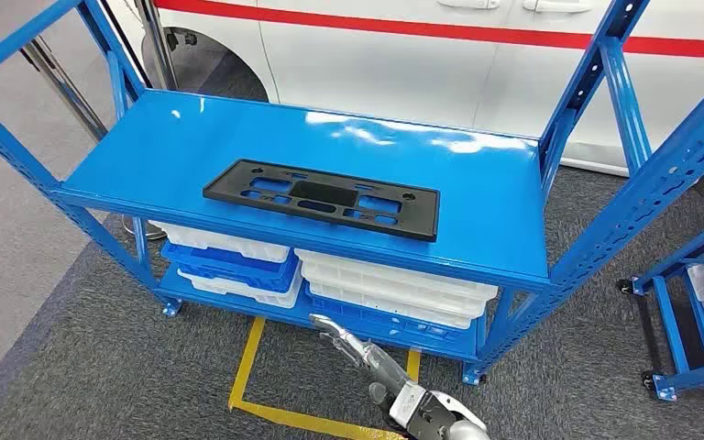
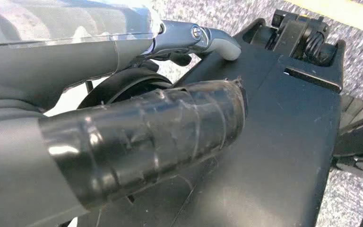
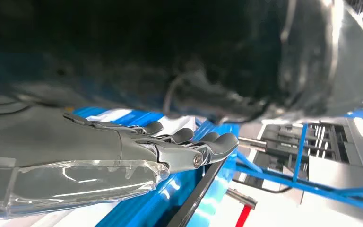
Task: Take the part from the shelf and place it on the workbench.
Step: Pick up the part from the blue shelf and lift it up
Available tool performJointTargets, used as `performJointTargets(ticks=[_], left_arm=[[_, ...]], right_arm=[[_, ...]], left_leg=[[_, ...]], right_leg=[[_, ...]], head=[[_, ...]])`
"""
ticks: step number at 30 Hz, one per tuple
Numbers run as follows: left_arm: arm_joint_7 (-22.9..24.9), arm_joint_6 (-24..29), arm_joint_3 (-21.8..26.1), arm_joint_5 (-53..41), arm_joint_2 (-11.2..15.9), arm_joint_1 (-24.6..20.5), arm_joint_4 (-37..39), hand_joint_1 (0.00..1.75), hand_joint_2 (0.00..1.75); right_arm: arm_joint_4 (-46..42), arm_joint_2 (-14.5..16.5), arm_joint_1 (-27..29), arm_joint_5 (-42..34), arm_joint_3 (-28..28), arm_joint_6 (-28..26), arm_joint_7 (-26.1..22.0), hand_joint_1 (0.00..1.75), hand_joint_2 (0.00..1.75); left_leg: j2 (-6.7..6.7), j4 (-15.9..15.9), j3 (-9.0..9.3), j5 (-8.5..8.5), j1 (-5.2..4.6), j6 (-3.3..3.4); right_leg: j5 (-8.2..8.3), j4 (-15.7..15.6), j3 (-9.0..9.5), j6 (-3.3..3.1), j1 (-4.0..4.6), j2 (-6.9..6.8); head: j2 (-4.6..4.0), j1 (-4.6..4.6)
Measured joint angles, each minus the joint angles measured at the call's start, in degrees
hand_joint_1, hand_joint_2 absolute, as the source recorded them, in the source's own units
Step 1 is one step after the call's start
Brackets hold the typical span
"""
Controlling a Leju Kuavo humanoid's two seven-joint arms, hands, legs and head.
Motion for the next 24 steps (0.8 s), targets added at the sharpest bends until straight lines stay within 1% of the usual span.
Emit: performJointTargets(ticks=[1, 2, 3, 4, 5, 7, 8, 9, 10, 11, 12, 13, 14, 15, 16, 17, 18, 19, 20, 21, 23, 24], left_arm=[[0.01, -0.08, -0.14, -0.03, 0.01, 0.01, 0.00, 0.00, 0.00], [0.03, -0.17, -0.29, -0.05, 0.03, 0.10, 0.00, 0.00, 0.00], [0.05, -0.34, -0.57, -0.09, 0.06, 0.19, 0.00, 0.00, 0.00], [0.06, -0.57, -0.87, -0.13, 0.09, 0.23, 0.00, 0.00, 0.00], [0.07, -0.75, -1.18, -0.16, 0.11, 0.28, 0.00, 0.00, 0.00], [0.06, -0.99, -1.71, -0.12, 0.13, 0.23, -0.01, 0.00, 0.00], [0.05, -1.03, -1.93, -0.07, 0.13, 0.27, -0.02, 0.00, 0.00], [0.05, -1.10, -2.12, 0.01, 0.13, 0.30, -0.02, 0.00, 0.00], [0.06, -1.19, -2.34, 0.08, 0.12, 0.33, -0.02, 0.00, 0.00], [0.07, -1.28, -2.53, 0.13, 0.12, 0.37, -0.02, 0.00, 0.00], [0.07, -1.36, -2.71, 0.18, 0.12, 0.40, -0.02, 0.00, 0.00], [0.07, -1.43, -2.86, 0.22, 0.12, 0.46, -0.02, 0.00, 0.00], [0.07, -1.50, -2.99, 0.26, 0.12, 0.53, -0.02, 0.00, 0.00], [0.07, -1.56, -3.12, 0.28, 0.12, 0.59, -0.02, 0.00, 0.00], [0.07, -1.62, -3.27, 0.28, 0.12, 0.62, -0.02, 0.00, 0.00], [0.07, -1.69, -3.45, 0.28, 0.12, 0.65, -0.02, 0.00, 0.00], [0.07, -1.78, -3.64, 0.28, 0.11, 0.71, -0.01, 0.00, 0.00], [0.07, -1.86, -3.85, 0.30, 0.11, 0.71, 0.00, 0.00, 0.00], [0.09, -1.93, -4.06, 0.31, 0.11, 0.69, 0.01, 0.00, 0.00], [0.12, -1.98, -4.26, 0.33, 0.13, 0.69, 0.01, 0.00, 0.00], [0.18, -1.99, -4.56, 0.41, 0.20, 0.60, -0.01, 0.00, 0.00], [0.20, -2.01, -4.69, 0.46, 0.25, 0.59, -0.01, 0.00, 0.00]], right_arm=[[0.02, 0.00, -0.02, 0.00, 0.03, 0.04, 0.00, 0.00, 0.00], [0.04, 0.00, -0.05, 0.00, 0.05, 0.09, 0.00, 0.00, 0.00], [0.10, 0.00, -0.13, -0.02, 0.10, 0.17, -0.01, 0.00, 0.00], [0.15, 0.00, -0.25, -0.04, 0.13, 0.23, -0.01, 0.00, 0.00], [0.21, 0.00, -0.39, -0.07, 0.15, 0.29, -0.02, 0.00, 0.00], [0.31, 0.00, -0.66, -0.11, 0.19, 0.34, -0.03, 0.00, 0.00], [0.35, 0.00, -0.79, -0.11, 0.21, 0.36, -0.03, 0.00, 0.00], [0.37, 0.00, -0.96, -0.11, 0.23, 0.37, -0.05, 0.00, 0.00], [0.40, 0.00, -1.16, -0.12, 0.26, 0.37, -0.07, 0.00, 0.00], [0.46, -0.01, -1.29, -0.13, 0.27, 0.37, -0.07, 0.00, 0.00], [0.55, -0.02, -1.38, -0.13, 0.27, 0.37, -0.08, 0.00, 0.00], [0.69, -0.03, -1.40, -0.13, 0.27, 0.37, -0.07, 0.00, 0.00], [0.84, -0.05, -1.37, -0.13, 0.28, 0.39, -0.07, 0.00, 0.00], [0.97, -0.06, -1.36, -0.13, 0.31, 0.40, -0.07, 0.00, 0.00], [1.05, -0.07, -1.37, -0.13, 0.33, 0.42, -0.07, 0.00, 0.00], [1.10, -0.07, -1.39, -0.13, 0.35, 0.44, -0.07, 0.00, 0.00], [1.15, -0.08, -1.42, -0.14, 0.37, 0.44, -0.07, 0.00, 0.00], [1.20, -0.09, -1.48, -0.15, 0.38, 0.45, -0.06, 0.00, 0.00], [1.26, -0.10, -1.51, -0.16, 0.40, 0.47, -0.05, 0.00, 0.00], [1.32, -0.11, -1.54, -0.19, 0.43, 0.49, -0.05, 0.00, 0.00], [1.37, -0.08, -1.60, -0.26, 0.50, 0.51, -0.09, 0.00, 0.00], [1.40, -0.05, -1.65, -0.29, 0.54, 0.52, -0.13, 0.00, 0.00]], left_leg=[[0.01, -2.31, 0.90, 1.55, 0.01, 0.10], [0.02, -4.45, 1.71, 2.68, 0.00, 0.26], [0.04, -7.83, 2.98, 4.41, -0.10, 0.50], [0.06, -10.69, 4.09, 5.10, -0.22, 0.85], [0.05, -12.30, 4.66, 4.99, -0.36, 1.20], [-0.08, -13.66, 5.39, 4.11, -0.38, 1.96], [-0.15, -13.96, 5.86, 4.02, -0.27, 2.31], [-0.17, -14.28, 6.52, 3.86, -0.14, 2.71], [-0.17, -14.53, 7.27, 3.66, -0.03, 3.04], [-0.11, -14.65, 7.78, 3.36, -0.02, 3.28], [-0.10, -14.67, 8.19, 3.00, -0.04, 3.45], [-0.10, -14.67, 8.58, 2.61, -0.06, 3.50], [-0.14, -14.66, 9.07, 2.16, -0.09, 3.48], [-0.21, -14.66, 9.69, 1.66, -0.10, 3.42], [-0.28, -14.66, 10.47, 1.10, -0.11, 3.32], [-0.33, -14.67, 11.30, 0.45, -0.10, 3.19], [-0.35, -14.69, 12.08, -0.17, -0.12, 2.99], [-0.35, -14.73, 12.57, -0.72, -0.13, 2.71], [-0.33, -14.90, 12.79, -1.14, -0.12, 2.38], [-0.29, -14.97, 13.01, -1.27, -0.13, 2.02], [-0.20, -14.60, 13.29, -1.18, -0.15, 1.43], [-0.16, -13.18, 12.98, -0.96, -0.15, 1.20]], right_leg=[[-0.18, 0.00, 0.30, 0.07, 0.00, 0.06], [-0.38, -0.01, 0.44, 0.18, 0.01, 0.09], [-0.71, 0.03, 0.75, 0.40, 0.10, 0.17], [-0.95, 0.07, 0.83, 0.68, 0.18, 0.22], [-1.06, 0.09, 0.82, 0.98, 0.25, 0.21], [-0.94, 0.40, 0.86, 1.57, 0.34, 0.15], [-0.93, 0.92, 0.87, 1.84, 0.29, 0.11], [-1.22, 2.15, 0.47, 2.07, 0.25, 0.11], [-1.92, 4.23, -0.55, 2.27, 0.16, 0.12], [-2.93, 7.20, -2.30, 2.50, 0.10, 0.13], [-4.14, 10.74, -4.68, 2.71, 0.09, 0.14], [-4.99, 13.89, -7.12, 2.90, 0.07, 0.14], [-4.97, 15.73, -9.05, 2.99, 0.06, 0.14], [-3.92, 15.71, -10.09, 2.98, 0.07, 0.14], [-1.72, 13.53, -9.98, 2.80, 0.10, 0.14], [1.24, 9.80, -9.09, 2.50, 0.15, 0.13], [3.34, 6.43, -8.16, 2.17, 0.35, 0.13], [4.57, 3.48, -7.36, 1.80, 0.62, 0.13], [5.15, 1.89, -6.93, 1.41, 0.88, 0.12], [4.70, 1.46, -6.80, 1.03, 1.09, 0.13], [4.50, 0.78, -5.92, 0.26, 1.00, 0.24], [4.14, 0.38, -5.22, -0.09, 0.84, 0.28]], head=[[0.00, 0.00], [0.00, 0.03], [0.00, 0.03], [0.00, 0.03], [0.00, 0.04], [0.00, 0.02], [0.00, 0.06], [0.00, 0.07], [0.00, 0.09], [0.00, 0.12], [0.00, 0.11], [0.00, 0.12], [0.00, 0.11], [0.00, 0.12], [0.00, 0.12], [0.00, 0.13], [0.00, 0.08], [0.00, 0.09], [0.00, 0.09], [0.00, 0.09], [0.00, 0.10], [0.00, 0.07]])
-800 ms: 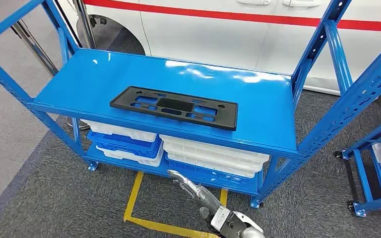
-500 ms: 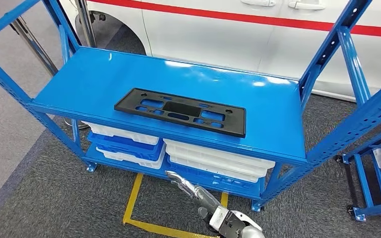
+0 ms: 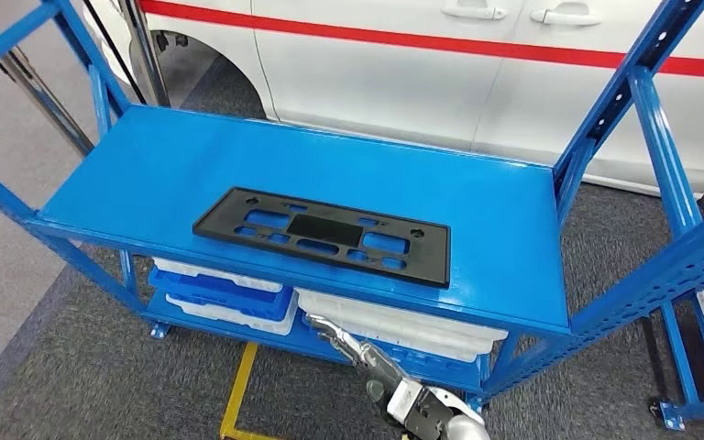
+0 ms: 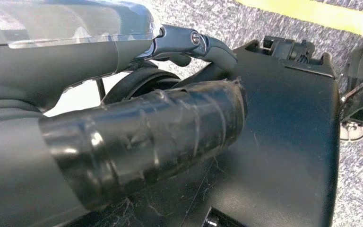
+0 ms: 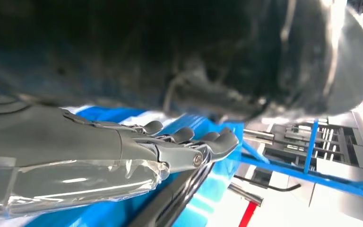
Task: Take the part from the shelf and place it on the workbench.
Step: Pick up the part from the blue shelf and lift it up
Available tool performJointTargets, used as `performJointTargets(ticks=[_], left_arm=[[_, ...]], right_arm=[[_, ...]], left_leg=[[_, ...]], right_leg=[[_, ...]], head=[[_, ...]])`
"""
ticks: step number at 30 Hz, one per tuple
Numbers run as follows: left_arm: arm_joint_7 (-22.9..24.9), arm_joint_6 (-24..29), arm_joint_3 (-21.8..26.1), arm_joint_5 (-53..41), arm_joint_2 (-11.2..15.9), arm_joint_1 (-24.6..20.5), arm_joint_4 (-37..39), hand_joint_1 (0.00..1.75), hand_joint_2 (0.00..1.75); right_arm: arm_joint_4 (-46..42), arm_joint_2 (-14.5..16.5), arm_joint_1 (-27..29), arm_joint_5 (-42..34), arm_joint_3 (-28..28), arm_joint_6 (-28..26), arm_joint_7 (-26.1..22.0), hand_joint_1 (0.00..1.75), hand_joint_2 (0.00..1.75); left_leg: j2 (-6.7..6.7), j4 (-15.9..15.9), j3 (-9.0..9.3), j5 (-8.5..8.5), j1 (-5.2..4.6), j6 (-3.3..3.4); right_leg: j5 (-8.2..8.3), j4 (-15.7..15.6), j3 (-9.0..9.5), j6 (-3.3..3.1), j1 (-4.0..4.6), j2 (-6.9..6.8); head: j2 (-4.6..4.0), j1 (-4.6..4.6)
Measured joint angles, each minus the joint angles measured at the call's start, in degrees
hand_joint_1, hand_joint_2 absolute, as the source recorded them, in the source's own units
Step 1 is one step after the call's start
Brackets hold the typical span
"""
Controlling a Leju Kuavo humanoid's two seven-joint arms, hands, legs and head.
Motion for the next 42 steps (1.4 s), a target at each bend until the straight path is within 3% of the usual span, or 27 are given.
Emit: performJointTargets(ticks=[2, 4, 6, 7, 10, 11, 12, 15, 16, 17, 20, 21, 22, 24, 26, 28, 31, 34, 36, 37, 38, 40, 42], left_arm=[[-0.01, -0.02, -0.31, 0.07, 0.04, -0.12, -0.02, 0.00, 0.00], [-0.09, -0.01, -0.70, 0.09, 0.08, -0.39, -0.05, 0.00, 0.00], [-0.15, -0.02, -1.07, 0.09, 0.13, -0.70, -0.11, 0.00, 0.00], [-0.15, -0.04, -1.23, 0.09, 0.14, -0.77, -0.14, 0.00, 0.00], [-0.15, -0.14, -1.80, 0.06, 0.17, -0.67, -0.15, 0.00, 0.00], [-0.17, -0.19, -2.03, 0.04, 0.20, -0.71, -0.16, 0.00, 0.00], [-0.21, -0.25, -2.25, 0.02, 0.22, -0.75, -0.18, 0.00, 0.00], [-0.31, -0.57, -2.79, 0.00, 0.20, -0.96, -0.23, 0.00, 0.00], [-0.31, -0.71, -2.92, -0.01, 0.18, -0.99, -0.23, 0.00, 0.00], [-0.31, -0.82, -3.04, -0.02, 0.15, -0.99, -0.23, 0.00, 0.00], [-0.33, -0.92, -3.50, -0.18, 0.13, -0.83, -0.23, 0.00, 0.00], [-0.34, -0.92, -3.67, -0.23, 0.13, -0.77, -0.23, 0.00, 0.00], [-0.34, -0.92, -3.84, -0.25, 0.13, -0.73, -0.23, 0.00, 0.00], [-0.35, -0.94, -4.09, -0.08, 0.10, -0.65, -0.23, 0.00, 0.00], [-0.33, -1.01, -4.34, 0.17, 0.03, -0.52, -0.23, 0.00, 0.00], [-0.30, -1.05, -4.79, 0.41, -0.01, -0.44, -0.23, 0.00, 0.00], [-0.27, -0.96, -5.50, 1.03, 0.06, -0.54, -0.23, 0.00, 0.00], [-0.24, -0.51, -5.91, 1.75, 0.11, -0.65, -0.23, 0.00, 0.00], [-0.19, -0.09, -6.09, 2.27, 0.17, -0.78, -0.24, 0.00, 0.00], [-0.16, 0.05, -6.18, 2.46, 0.20, -0.84, -0.24, 0.00, 0.00], [-0.09, 0.15, -6.30, 2.61, 0.23, -0.82, -0.24, 0.00, 0.00], [0.08, 0.28, -6.58, 2.92, 0.25, -0.53, -0.23, 0.00, 0.00], [0.20, 0.44, -6.84, 3.15, 0.27, -0.28, -0.23, 0.00, 0.00]], right_arm=[[0.04, 0.05, -0.14, -0.03, 0.07, 0.04, -0.02, 0.00, 0.00], [0.14, 0.05, -0.21, -0.05, 0.12, 0.17, -0.03, 0.00, 0.00], [0.27, 0.05, -0.21, -0.05, 0.15, 0.32, -0.04, 0.00, 0.00], [0.31, 0.05, -0.21, -0.07, 0.17, 0.37, -0.04, 0.00, 0.00], [0.42, 0.05, -0.24, -0.09, 0.29, 0.50, -0.02, 0.00, 0.00], [0.47, 0.05, -0.29, -0.10, 0.36, 0.55, 0.00, 0.00, 0.00], [0.52, 0.04, -0.33, -0.12, 0.43, 0.60, 0.01, 0.00, 0.00], [0.56, 0.05, -0.50, -0.17, 0.60, 0.74, -0.04, 0.00, 0.00], [0.56, 0.06, -0.63, -0.18, 0.63, 0.74, -0.06, 0.00, 0.00], [0.56, 0.06, -0.75, -0.18, 0.65, 0.72, -0.07, 0.00, 0.44], [0.64, 0.02, -0.82, -0.23, 0.65, 0.74, -0.05, 0.00, 1.75], [0.69, -0.01, -0.80, -0.27, 0.65, 0.79, -0.05, 0.00, 1.75], [0.72, -0.02, -0.80, -0.31, 0.66, 0.83, -0.05, 0.00, 1.75], [0.76, -0.04, -0.86, -0.37, 0.66, 0.88, 0.02, 0.00, 1.75], [0.95, -0.07, -1.00, -0.34, 0.66, 0.78, 0.28, 0.00, 1.75], [1.17, -0.13, -1.16, 0.09, 0.66, 0.11, 0.88, 0.00, 1.75], [1.35, -0.15, -1.75, 2.97, 0.69, -2.96, 2.24, 0.00, 1.75], [1.68, -0.14, -2.66, 8.60, 0.92, -8.19, 4.14, 0.00, 1.75], [2.09, -0.14, -3.12, 12.59, 1.28, -11.63, 5.52, 0.00, 1.75], [2.34, -0.14, -3.35, 14.55, 1.52, -13.26, 6.21, 0.00, 1.75], [2.59, -0.14, -3.63, 16.46, 1.81, -14.83, 6.86, 0.00, 1.75], [3.11, -0.14, -4.28, 19.87, 2.35, -17.61, 8.11, 0.00, 1.75], [3.67, -0.14, -5.04, 22.40, 2.84, -19.66, 9.08, 0.00, 1.75]], left_leg=[[0.05, 5.81, -3.21, -0.60, 0.11, -0.48], [0.04, 12.29, -7.90, -3.36, 0.17, -0.93], [0.04, 13.95, -10.53, -5.45, 0.18, -1.18], [0.04, 12.42, -10.76, -4.64, 0.19, -1.20], [0.14, 3.22, -10.01, 3.85, 0.07, -0.65], [0.17, 1.32, -9.84, 5.70, -0.08, -0.25], [0.14, 0.45, -9.88, 6.44, -0.24, 0.26], [-0.08, -0.05, -8.60, 5.97, -0.30, 1.68], [-0.08, -0.26, -7.85, 5.82, -0.23, 2.03], [-0.07, -0.44, -7.21, 5.67, -0.16, 2.31], [-0.07, -0.51, -6.40, 4.86, -0.27, 2.71], [-0.13, -0.51, -6.06, 4.50, -0.33, 2.73], [-0.21, -0.51, -5.57, 4.08, -0.39, 2.72], [-0.30, -0.60, -4.35, 3.09, -0.43, 2.58], [-0.36, -0.68, -3.49, 2.26, -0.42, 2.16], [-0.42, -0.52, -3.00, 1.97, -0.45, 1.53], [-0.32, 1.29, -3.22, 0.98, -0.70, 0.61], [-0.10, 9.62, -7.72, -3.59, -0.22, -0.48], [-0.03, 14.25, -10.74, -4.88, 0.25, -1.05], [0.01, 13.93, -11.02, -3.83, 0.47, -1.29], [0.07, 11.46, -10.29, -1.63, 0.69, -1.51], [0.19, 4.31, -8.00, 2.68, 0.97, -1.84], [0.25, 0.38, -7.11, 4.03, 0.82, -1.22]], right_leg=[[-0.74, -0.63, 1.54, -0.49, -0.24, -0.03], [-1.76, -0.81, 2.83, -0.67, -0.25, -0.12], [-2.95, -0.83, 4.38, -0.62, -0.24, -0.05], [-3.58, -0.83, 5.31, -0.56, -0.24, 0.02], [-5.45, -0.71, 7.53, -0.02, -0.14, 0.24], [-6.01, -0.65, 7.82, 0.33, -0.10, 0.27], [-6.36, -0.42, 8.04, 0.73, -0.07, 0.29], [-7.00, 0.62, 8.69, 1.73, -0.15, 0.21], [-7.57, 1.99, 8.12, 1.99, -0.19, 0.18], [-8.55, 4.41, 6.79, 2.25, -0.25, 0.15], [-12.12, 13.82, -0.16, 2.75, -0.32, 0.12], [-11.99, 14.88, -1.78, 2.72, -0.29, 0.13], [-10.47, 13.90, -2.38, 2.52, -0.21, 0.13], [-4.59, 7.14, -0.98, 1.63, 0.20, 0.15], [-1.71, 1.77, 0.49, 0.71, 0.86, 0.23], [-1.62, 0.62, 0.77, 0.15, 1.17, 0.31], [-0.93, -0.49, 2.03, -0.36, 0.40, 0.21], [-1.18, -0.92, 2.60, -0.68, -0.10, 0.05], [-1.45, -0.83, 2.70, -0.64, -0.23, -0.04], [-1.61, -0.75, 2.83, -0.55, -0.32, -0.04], [-1.79, -0.65, 3.03, -0.38, -0.44, 0.01], [-2.13, -0.39, 3.32, 0.11, -0.59, 0.13], [-2.22, -0.19, 3.13, 0.74, -0.50, 0.17]], head=[[0.00, -0.09], [0.00, -0.14], [0.00, -0.14], [0.00, -0.15], [0.00, -0.13], [0.00, -0.09], [0.00, -0.09], [0.00, -0.06], [0.00, -0.02], [0.00, 0.02], [0.00, 0.06], [0.00, 0.05], [0.00, 0.05], [0.00, 0.06], [0.00, 0.03], [0.00, 0.01], [0.00, -0.09], [0.00, -0.38], [0.00, -0.39], [0.00, -0.39], [0.00, -0.39], [0.00, -0.38], [0.00, -0.38]])
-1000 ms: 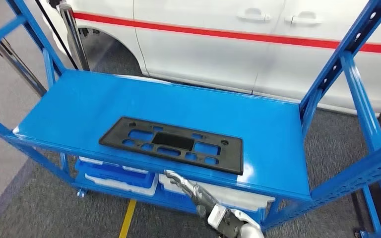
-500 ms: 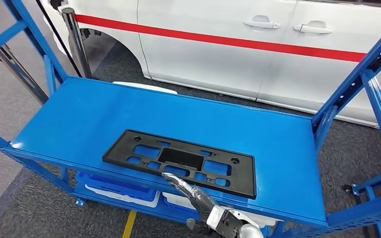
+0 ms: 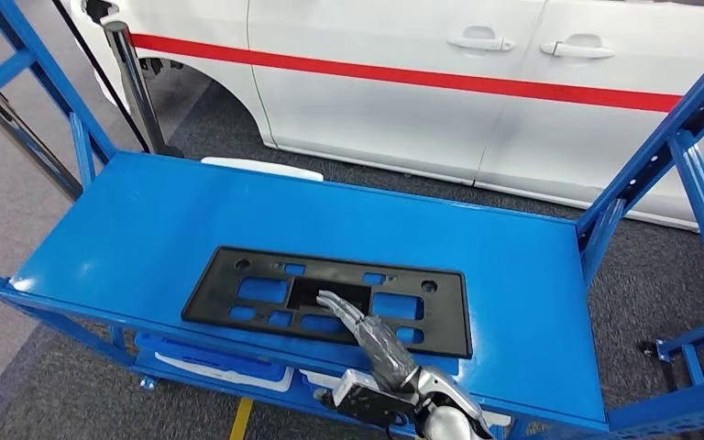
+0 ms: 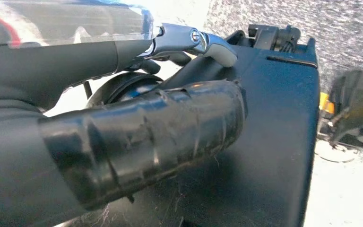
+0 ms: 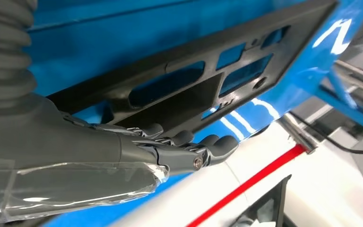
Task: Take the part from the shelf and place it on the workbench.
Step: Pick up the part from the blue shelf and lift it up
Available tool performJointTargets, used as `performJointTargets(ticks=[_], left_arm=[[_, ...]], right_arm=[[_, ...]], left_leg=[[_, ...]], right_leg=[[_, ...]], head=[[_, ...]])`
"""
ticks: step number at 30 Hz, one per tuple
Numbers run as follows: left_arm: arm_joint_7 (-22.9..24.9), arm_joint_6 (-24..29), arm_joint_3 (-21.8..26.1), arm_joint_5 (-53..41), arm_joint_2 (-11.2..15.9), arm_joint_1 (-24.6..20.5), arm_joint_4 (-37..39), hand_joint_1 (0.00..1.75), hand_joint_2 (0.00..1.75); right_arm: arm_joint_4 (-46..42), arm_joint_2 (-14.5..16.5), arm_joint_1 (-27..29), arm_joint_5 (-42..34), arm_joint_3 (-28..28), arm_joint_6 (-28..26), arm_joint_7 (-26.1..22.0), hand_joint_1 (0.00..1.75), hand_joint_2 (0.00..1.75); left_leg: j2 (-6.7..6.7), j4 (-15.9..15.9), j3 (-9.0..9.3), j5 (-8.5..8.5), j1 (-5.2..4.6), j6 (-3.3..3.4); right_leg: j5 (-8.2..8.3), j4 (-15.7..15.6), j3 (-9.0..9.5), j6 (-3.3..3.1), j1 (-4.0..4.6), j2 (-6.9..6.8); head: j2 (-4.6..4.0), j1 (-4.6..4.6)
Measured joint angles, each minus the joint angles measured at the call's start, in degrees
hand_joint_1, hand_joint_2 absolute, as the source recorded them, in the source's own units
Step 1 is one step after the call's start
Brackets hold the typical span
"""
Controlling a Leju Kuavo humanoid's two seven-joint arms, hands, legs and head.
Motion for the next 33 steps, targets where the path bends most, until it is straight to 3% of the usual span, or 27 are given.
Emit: performJointTargets(ticks=[4, 6, 8, 9, 10, 11, 13, 15, 18, 20, 23, 24, 25, 26, 29, 30, 33], left_arm=[[0.04, 0.10, -0.34, 0.19, -0.01, 0.00, -0.02, 0.00, 0.00], [0.08, 0.10, -0.62, 0.45, -0.03, -0.01, -0.02, 0.00, 0.00], [0.13, 0.09, -0.98, 0.78, -0.02, 0.06, -0.02, 0.00, 0.00], [0.15, 0.09, -1.18, 0.91, -0.01, 0.10, -0.02, 0.00, 0.00], [0.17, 0.08, -1.37, 1.02, -0.01, 0.12, -0.02, 0.00, 0.00], [0.19, 0.08, -1.52, 1.11, -0.01, 0.11, -0.02, 0.00, 0.00], [0.18, 0.03, -1.85, 1.15, -0.01, 0.10, -0.02, 0.00, 0.00], [0.17, -0.08, -2.31, 1.20, -0.01, 0.10, -0.02, 0.00, 0.00], [0.18, -0.26, -2.94, 1.24, 0.02, 0.04, -0.02, 0.00, 0.00], [0.18, -0.37, -3.33, 1.29, 0.07, -0.01, -0.02, 0.00, 0.00], [0.15, -0.43, -3.97, 1.58, 0.20, -0.29, -0.05, 0.00, 0.00], [0.13, -0.44, -4.14, 1.72, 0.26, -0.42, -0.09, 0.00, 0.00], [0.12, -0.46, -4.26, 1.84, 0.30, -0.50, -0.13, 0.00, 0.00], [0.11, -0.52, -4.39, 1.94, 0.33, -0.51, -0.16, 0.00, 0.00], [0.13, -0.77, -4.86, 2.39, 0.37, -0.08, -0.17, 0.00, 0.00], [0.13, -0.85, -5.05, 2.58, 0.39, 0.04, -0.17, 0.00, 0.00], [0.13, -0.97, -5.60, 3.17, 0.38, 0.16, -0.19, 0.00, 0.00]], right_arm=[[1.18, 0.00, -1.36, 3.00, 1.20, -2.22, 1.20, 0.00, 1.75], [1.81, 0.00, -2.02, 4.21, 1.82, -3.37, 1.69, 0.00, 1.75], [2.55, -0.01, -2.57, 5.28, 2.55, -4.42, 2.17, 0.00, 1.75], [2.91, -0.01, -2.72, 5.69, 2.91, -4.82, 2.35, 0.00, 1.75], [3.21, -0.02, -2.86, 6.01, 3.27, -5.09, 2.52, 0.00, 1.75], [3.47, -0.02, -3.02, 6.27, 3.63, -5.27, 2.63, 0.00, 1.75], [3.90, -0.01, -3.56, 6.54, 4.26, -5.43, 2.70, 0.00, 1.75], [4.25, 0.02, -4.22, 6.60, 4.92, -5.52, 2.72, 0.00, 1.75], [4.71, 0.04, -4.90, 6.71, 5.76, -5.57, 2.72, 0.00, 1.75], [4.95, 0.11, -5.34, 6.76, 6.23, -5.58, 2.70, 0.00, 1.75], [5.10, 0.19, -5.88, 6.73, 6.91, -5.56, 2.59, 0.00, 1.75], [5.12, 0.20, -5.93, 6.71, 7.09, -5.56, 2.56, 0.00, 1.75], [5.14, 0.20, -5.95, 6.69, 7.23, -5.62, 2.53, 0.00, 1.75], [5.13, 0.26, -5.96, 6.74, 7.39, -5.82, 2.52, 0.00, 1.75], [4.91, 0.75, -6.16, 7.58, 7.85, -7.28, 2.51, 0.00, 1.75], [4.75, 0.97, -6.27, 8.06, 7.98, -7.93, 2.52, 0.00, 1.75], [4.16, 1.61, -6.52, 9.85, 8.38, -9.87, 2.68, 0.00, 1.75]], left_leg=[[-0.08, -0.78, 0.11, 0.83, -0.09, 1.98], [0.06, -1.06, 0.23, 1.07, -0.02, 2.58], [0.15, -1.05, 0.21, 1.03, -0.13, 2.81], [0.15, -1.01, 0.22, 0.98, -0.17, 2.87], [0.11, -0.97, 0.28, 0.90, -0.20, 2.91], [0.03, -0.92, 0.38, 0.81, -0.21, 2.89], [-0.11, -0.82, 0.63, 0.53, -0.27, 2.64], [-0.15, -0.74, 0.62, 0.29, -0.43, 2.17], [-0.13, -0.98, 0.70, 0.11, -0.53, 1.33], [-0.09, 0.82, 0.08, -1.34, -0.55, 0.77], [-0.07, 10.79, -4.28, -6.34, -0.48, 0.19], [-0.07, 13.66, -5.50, -7.18, -0.47, 0.06], [-0.06, 14.66, -5.87, -6.89, -0.46, 0.00], [-0.05, 13.32, -5.18, -5.44, -0.44, 0.01], [0.01, 2.77, -0.55, 0.09, -0.48, 0.50], [0.02, 0.54, 0.30, 0.59, -0.57, 0.75], [-0.09, -1.17, 0.74, 0.47, -0.58, 1.60]], right_leg=[[-0.62, 0.80, -0.47, 1.25, 0.04, -0.16], [-3.42, 5.54, -2.68, 1.74, -0.15, -0.23], [-6.70, 13.18, -6.44, 2.04, -0.18, -0.25], [-7.21, 15.72, -7.80, 2.08, -0.18, -0.25], [-6.58, 16.16, -8.16, 2.02, -0.17, -0.25], [-4.91, 14.25, -7.37, 1.86, -0.17, -0.25], [-0.94, 6.39, -3.65, 1.28, -0.05, -0.23], [0.54, 1.06, -1.22, 0.85, 0.24, -0.19], [0.39, 0.03, -0.86, 0.41, 0.23, -0.15], [0.52, -0.47, -0.51, -0.23, -0.14, -0.23], [0.44, -0.62, -0.28, -0.88, -0.14, -0.49], [0.37, -0.57, -0.25, -0.95, -0.08, -0.55], [0.29, -0.50, -0.20, -0.98, -0.05, -0.54], [0.21, -0.42, -0.11, -0.96, -0.04, -0.46], [-0.07, -0.09, 0.05, -0.64, 0.07, -0.12], [-0.06, 0.00, -0.11, -0.41, 0.16, -0.08], [0.11, -0.01, -0.53, 0.35, 0.36, -0.27]], head=[[0.00, 0.00], [0.00, 0.01], [0.00, 0.00], [0.00, 0.00], [0.00, -0.01], [0.00, 0.00], [0.00, 0.01], [0.00, -0.01], [0.00, -0.01], [0.00, -0.06], [0.00, -0.11], [0.00, -0.11], [0.00, -0.11], [0.00, -0.11], [0.00, -0.10], [0.00, -0.09], [0.00, -0.07]])
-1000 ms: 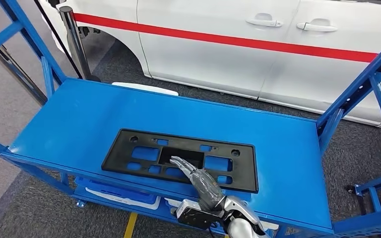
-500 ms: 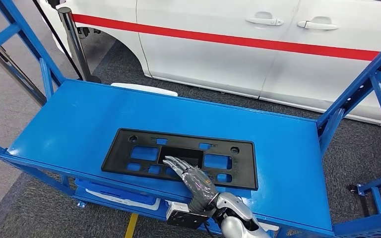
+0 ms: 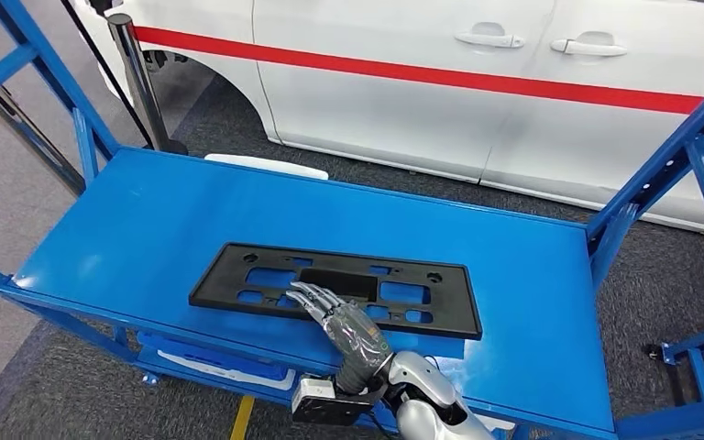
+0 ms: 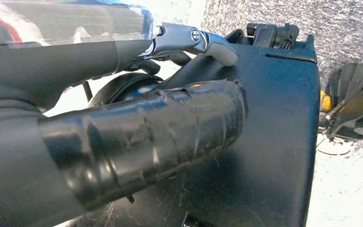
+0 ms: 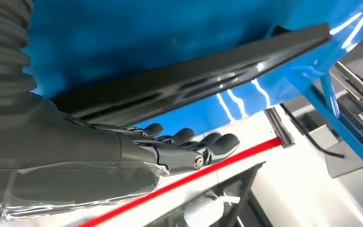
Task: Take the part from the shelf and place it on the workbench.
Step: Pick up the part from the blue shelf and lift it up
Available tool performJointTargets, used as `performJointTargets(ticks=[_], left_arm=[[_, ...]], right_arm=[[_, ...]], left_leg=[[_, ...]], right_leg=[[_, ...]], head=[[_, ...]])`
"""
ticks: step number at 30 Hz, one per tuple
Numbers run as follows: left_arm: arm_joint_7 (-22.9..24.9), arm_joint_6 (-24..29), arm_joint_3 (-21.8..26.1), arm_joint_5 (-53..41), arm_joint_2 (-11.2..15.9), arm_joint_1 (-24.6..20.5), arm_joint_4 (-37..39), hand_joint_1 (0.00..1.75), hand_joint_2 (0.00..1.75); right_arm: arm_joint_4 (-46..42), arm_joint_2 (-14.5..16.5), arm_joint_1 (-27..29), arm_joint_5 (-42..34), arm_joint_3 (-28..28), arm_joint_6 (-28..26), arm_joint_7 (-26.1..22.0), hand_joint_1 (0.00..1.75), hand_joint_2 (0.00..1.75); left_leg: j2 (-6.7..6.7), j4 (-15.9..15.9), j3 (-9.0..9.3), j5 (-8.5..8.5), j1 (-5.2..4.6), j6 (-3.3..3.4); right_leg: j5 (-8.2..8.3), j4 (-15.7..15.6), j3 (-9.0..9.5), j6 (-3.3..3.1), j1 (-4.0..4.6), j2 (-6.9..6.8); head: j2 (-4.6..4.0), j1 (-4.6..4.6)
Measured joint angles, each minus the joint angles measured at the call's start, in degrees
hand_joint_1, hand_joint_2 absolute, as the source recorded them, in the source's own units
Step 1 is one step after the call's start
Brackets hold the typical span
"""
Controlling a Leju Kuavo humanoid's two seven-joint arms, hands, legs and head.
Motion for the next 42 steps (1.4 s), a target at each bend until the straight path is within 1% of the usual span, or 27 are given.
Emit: performJointTargets(ticks=[2, 3, 5, 6, 7, 8, 10, 12, 14, 17, 18, 21, 22, 23, 24, 25, 26, 28, 29, 31, 33, 35, 37, 38, 39, 40, 42], left_arm=[[0.00, -0.01, -0.23, 0.32, -0.04, 0.05, -0.01, 0.00, 0.00], [0.01, -0.01, -0.34, 0.47, -0.07, 0.05, -0.01, 0.00, 0.00], [0.02, -0.03, -0.58, 0.71, -0.05, 0.07, -0.01, 0.00, 0.00], [0.02, -0.03, -0.72, 0.82, -0.05, 0.09, -0.01, 0.00, 0.00], [0.02, -0.04, -0.88, 0.93, -0.04, 0.10, -0.01, 0.00, 0.00], [0.03, -0.05, -1.03, 1.01, -0.04, 0.10, -0.01, 0.00, 0.00], [0.03, -0.07, -1.32, 1.08, -0.04, 0.10, -0.01, 0.00, 0.00], [0.04, -0.10, -1.52, 1.15, -0.04, 0.07, -0.01, 0.00, 0.00], [0.09, -0.19, -1.66, 1.31, -0.03, 0.04, -0.02, 0.00, 0.00], [0.26, -0.34, -1.95, 1.85, 0.02, -0.04, -0.03, 0.00, 0.00], [0.31, -0.37, -2.09, 2.04, 0.06, -0.09, -0.03, 0.00, 0.00], [0.38, -0.34, -2.48, 2.68, 0.20, -0.45, -0.09, 0.00, 0.00], [0.40, -0.33, -2.57, 2.91, 0.27, -0.59, -0.11, 0.00, 0.00], [0.42, -0.33, -2.63, 3.11, 0.33, -0.65, -0.13, 0.00, 0.00], [0.44, -0.33, -2.70, 3.26, 0.38, -0.65, -0.14, 0.00, 0.00], [0.47, -0.33, -2.80, 3.38, 0.41, -0.58, -0.14, 0.00, 0.00], [0.51, -0.34, -2.93, 3.52, 0.42, -0.47, -0.14, 0.00, 0.00], [0.57, -0.32, -3.18, 3.91, 0.47, -0.11, -0.13, 0.00, 0.00], [0.58, -0.29, -3.28, 4.13, 0.50, 0.02, -0.13, 0.00, 0.00], [0.59, -0.22, -3.44, 4.52, 0.53, 0.09, -0.14, 0.00, 0.00], [0.59, -0.15, -3.61, 4.83, 0.48, 0.13, -0.14, 0.00, 0.00], [0.59, -0.11, -3.81, 5.02, 0.42, 0.17, -0.14, 0.00, 0.00], [0.62, -0.11, -4.01, 5.10, 0.43, 0.21, -0.14, 0.00, 0.00], [0.66, -0.10, -4.08, 5.12, 0.43, 0.23, -0.14, 0.00, 0.00], [0.70, -0.10, -4.13, 5.16, 0.43, 0.25, -0.14, 0.00, 0.00], [0.74, -0.09, -4.18, 5.21, 0.43, 0.25, -0.14, 0.00, 0.00], [0.76, -0.05, -4.32, 5.30, 0.44, 0.27, -0.14, 0.00, 0.00]], right_arm=[[-0.44, 0.37, -0.27, 1.10, 0.35, -1.22, 0.18, 0.00, 1.75], [-0.65, 0.54, -0.48, 1.57, 0.58, -1.80, 0.30, 0.00, 1.75], [-0.83, 0.75, -0.77, 2.33, 1.05, -2.62, 0.57, 0.00, 1.75], [-0.84, 0.79, -0.83, 2.71, 1.27, -2.89, 0.78, 0.00, 1.75], [-0.84, 0.79, -0.88, 3.13, 1.48, -3.16, 0.96, 0.00, 1.75], [-0.84, 0.83, -1.02, 3.56, 1.70, -3.44, 1.14, 0.00, 1.75], [-0.85, 1.02, -1.49, 4.22, 2.12, -3.92, 1.44, 0.00, 1.75], [-0.85, 1.26, -2.03, 4.93, 2.49, -4.41, 1.74, 0.00, 1.75], [-0.85, 1.40, -2.42, 6.17, 2.88, -5.09, 2.27, 0.00, 1.75], [-0.72, 1.56, -3.44, 8.98, 3.94, -5.84, 4.04, 0.00, 1.75], [-0.58, 1.63, -3.99, 10.01, 4.38, -5.97, 4.85, 0.00, 1.75], [0.62, 1.70, -5.63, 13.31, 5.79, -6.51, 7.74, 0.00, 1.75], [1.17, 1.68, -6.02, 14.29, 6.24, -6.67, 8.63, 0.00, 1.75], [1.66, 1.67, -6.32, 15.02, 6.58, -6.75, 9.31, 0.00, 1.75], [2.07, 1.67, -6.58, 15.59, 6.86, -6.79, 9.88, 0.00, 1.75], [2.39, 1.67, -6.86, 16.04, 7.09, -6.79, 10.38, 0.00, 1.75], [2.74, 1.68, -7.25, 16.47, 7.31, -6.76, 10.93, 0.00, 1.75], [3.63, 1.65, -8.32, 17.36, 7.81, -6.63, 12.22, 0.00, 1.75], [4.14, 1.62, -8.84, 17.79, 8.05, -6.53, 12.86, 0.00, 1.75], [5.09, 1.58, -9.61, 18.40, 8.37, -6.33, 13.81, 0.00, 1.75], [5.84, 1.55, -10.21, 18.65, 8.54, -6.19, 14.25, 0.00, 1.75], [6.55, 1.50, -10.83, 18.71, 8.67, -6.06, 14.41, 0.00, 1.75], [7.30, 1.36, -11.13, 18.79, 8.76, -5.76, 14.69, 0.00, 1.75], [7.71, 1.26, -11.15, 18.85, 8.81, -5.61, 14.91, 0.00, 1.75], [8.09, 1.18, -11.20, 18.92, 8.86, -5.46, 15.16, 0.00, 1.75], [8.47, 1.13, -11.33, 18.97, 8.92, -5.33, 15.38, 0.00, 1.75], [9.16, 1.10, -11.88, 19.03, 9.01, -4.98, 15.71, 0.00, 1.75]], left_leg=[[0.04, -0.60, 0.28, 0.40, 0.34, 0.61], [0.16, -0.84, 0.42, 0.55, 0.50, 0.90], [0.31, -0.86, 0.43, 0.55, 0.46, 1.17], [0.32, -0.84, 0.44, 0.53, 0.46, 1.21], [0.28, -0.82, 0.47, 0.48, 0.48, 1.20], [0.21, -0.77, 0.54, 0.41, 0.51, 1.14], [0.09, -0.57, 0.78, 0.05, 0.60, 0.76], [0.02, -0.13, 0.71, -0.42, 0.46, 0.06], [0.00, 0.03, 0.51, -0.62, 0.31, -0.66], [0.05, 1.07, 0.21, -1.71, 0.56, -1.57], [0.06, 3.05, -0.62, -2.94, 0.58, -1.80], [0.06, 13.44, -5.25, -7.57, 0.52, -2.02], [0.05, 15.80, -6.24, -8.12, 0.49, -1.98], [0.06, 16.58, -6.52, -7.83, 0.46, -1.87], [0.06, 15.71, -6.08, -6.75, 0.42, -1.70], [0.06, 13.27, -4.99, -4.98, 0.38, -1.43], [0.07, 9.77, -3.54, -2.85, 0.29, -1.03], [0.09, 3.68, -1.03, -0.09, -0.04, -0.15], [0.10, 1.91, -0.43, 0.25, -0.23, 0.17], [0.10, 0.55, -0.16, -0.01, -0.42, 0.51], [0.18, -0.56, 0.18, 0.25, -0.04, 0.84], [0.31, -1.20, 0.49, 0.67, 0.36, 1.17], [0.37, -1.22, 0.49, 0.69, 0.36, 1.33], [0.37, -1.18, 0.50, 0.66, 0.38, 1.32], [0.35, -1.13, 0.56, 0.59, 0.42, 1.26], [0.30, -1.01, 0.66, 0.45, 0.48, 1.14], [0.22, -0.55, 0.78, -0.07, 0.60, 0.59]], right_leg=[[-1.00, 1.34, -0.53, 0.51, 0.05, -0.06], [-2.30, 3.56, -1.53, 0.79, 0.01, -0.05], [-5.51, 10.49, -4.79, 1.26, -0.29, -0.03], [-6.50, 13.63, -6.36, 1.44, -0.47, -0.04], [-6.53, 15.21, -7.22, 1.58, -0.65, -0.05], [-5.51, 14.75, -7.13, 1.67, -0.83, -0.06], [-1.68, 8.35, -4.22, 1.65, -1.12, -0.08], [0.29, 2.30, -1.30, 1.37, -1.02, -0.05], [-0.05, 0.91, -0.69, 0.87, -0.74, 0.10], [-0.13, 0.57, -0.53, -0.37, -0.82, 0.14], [-0.11, 0.43, -0.42, -0.75, -0.88, 0.09], [-0.28, 0.43, -0.32, -1.28, -0.53, -0.11], [-0.34, 0.44, -0.26, -1.38, -0.36, -0.13], [-0.38, 0.45, -0.19, -1.45, -0.21, -0.12], [-0.42, 0.47, -0.08, -1.51, -0.08, -0.06], [-0.46, 0.48, 0.07, -1.55, 0.05, 0.02], [-0.52, 0.48, 0.25, -1.58, 0.19, 0.10], [-0.51, 0.46, 0.32, -1.45, 0.45, 0.21], [-0.43, 0.45, 0.15, -1.28, 0.47, 0.19], [-0.11, 0.36, -0.30, -0.75, 0.43, 0.03], [-0.55, 0.95, -0.70, -0.17, 0.47, -0.12], [-3.05, 5.30, -2.70, 0.41, 0.35, -0.06], [-6.21, 12.78, -6.38, 0.91, 0.00, -0.02], [-6.80, 15.44, -7.79, 1.15, -0.25, -0.03], [-6.27, 16.07, -8.26, 1.36, -0.49, -0.05], [-4.66, 14.39, -7.58, 1.54, -0.74, -0.07], [-0.77, 6.95, -4.08, 1.75, -1.13, -0.14]], head=[[0.00, 0.05], [0.00, 0.08], [0.00, 0.13], [0.00, 0.13], [0.00, 0.13], [0.00, 0.14], [0.00, 0.14], [0.00, 0.12], [0.00, 0.09], [0.00, 0.06], [0.00, 0.06], [0.00, 0.06], [0.00, 0.06], [0.00, 0.06], [0.00, 0.06], [0.00, 0.06], [0.00, 0.07], [0.00, 0.10], [0.00, 0.13], [0.00, 0.11], [0.00, 0.16], [0.00, 0.21], [0.00, 0.21], [0.00, 0.22], [0.00, 0.22], [0.00, 0.22], [0.00, 0.23]])
